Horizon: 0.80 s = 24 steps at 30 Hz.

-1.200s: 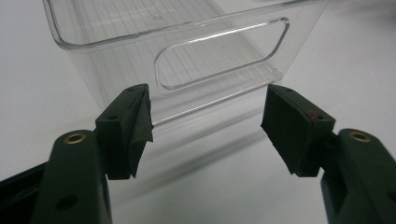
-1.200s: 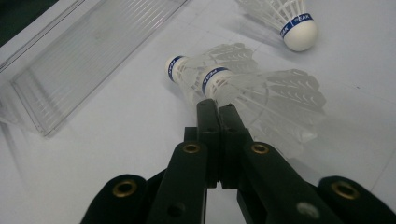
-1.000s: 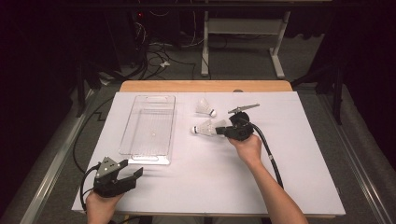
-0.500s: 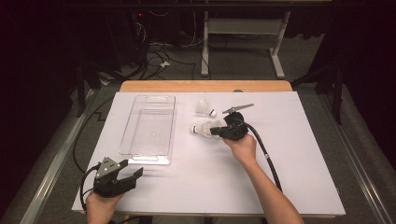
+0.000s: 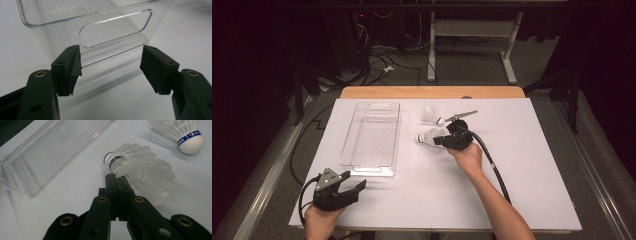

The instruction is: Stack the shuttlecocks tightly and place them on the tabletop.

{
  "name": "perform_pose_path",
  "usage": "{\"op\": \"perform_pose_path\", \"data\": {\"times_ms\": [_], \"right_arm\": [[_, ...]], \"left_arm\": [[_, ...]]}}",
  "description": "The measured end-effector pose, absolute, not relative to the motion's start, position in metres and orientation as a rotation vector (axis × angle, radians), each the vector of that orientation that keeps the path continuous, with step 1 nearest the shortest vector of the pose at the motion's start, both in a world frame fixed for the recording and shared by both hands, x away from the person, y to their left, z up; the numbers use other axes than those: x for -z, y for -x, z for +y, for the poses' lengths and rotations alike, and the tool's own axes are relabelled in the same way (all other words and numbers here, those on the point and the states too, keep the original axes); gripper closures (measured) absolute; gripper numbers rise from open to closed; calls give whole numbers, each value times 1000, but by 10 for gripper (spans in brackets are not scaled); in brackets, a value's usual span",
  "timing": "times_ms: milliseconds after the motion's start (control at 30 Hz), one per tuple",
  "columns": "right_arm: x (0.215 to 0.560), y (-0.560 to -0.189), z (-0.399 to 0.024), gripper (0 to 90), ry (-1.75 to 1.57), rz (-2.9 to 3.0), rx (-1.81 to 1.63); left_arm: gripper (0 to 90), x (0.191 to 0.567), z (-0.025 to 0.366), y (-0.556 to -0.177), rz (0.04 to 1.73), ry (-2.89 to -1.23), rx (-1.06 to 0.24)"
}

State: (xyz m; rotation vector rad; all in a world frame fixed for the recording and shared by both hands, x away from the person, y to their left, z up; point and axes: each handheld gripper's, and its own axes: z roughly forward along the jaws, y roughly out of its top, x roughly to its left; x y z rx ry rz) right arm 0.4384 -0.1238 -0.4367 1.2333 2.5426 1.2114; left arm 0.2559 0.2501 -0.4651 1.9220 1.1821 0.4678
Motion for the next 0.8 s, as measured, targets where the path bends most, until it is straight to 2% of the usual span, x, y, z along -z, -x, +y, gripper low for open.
{"op": "perform_pose_path", "data": {"times_ms": [800], "right_arm": [[450, -438, -124, 898, -1228, 2552, -1136]], "left_arm": [[338, 465, 250, -254, 1192, -1916, -471]]}}
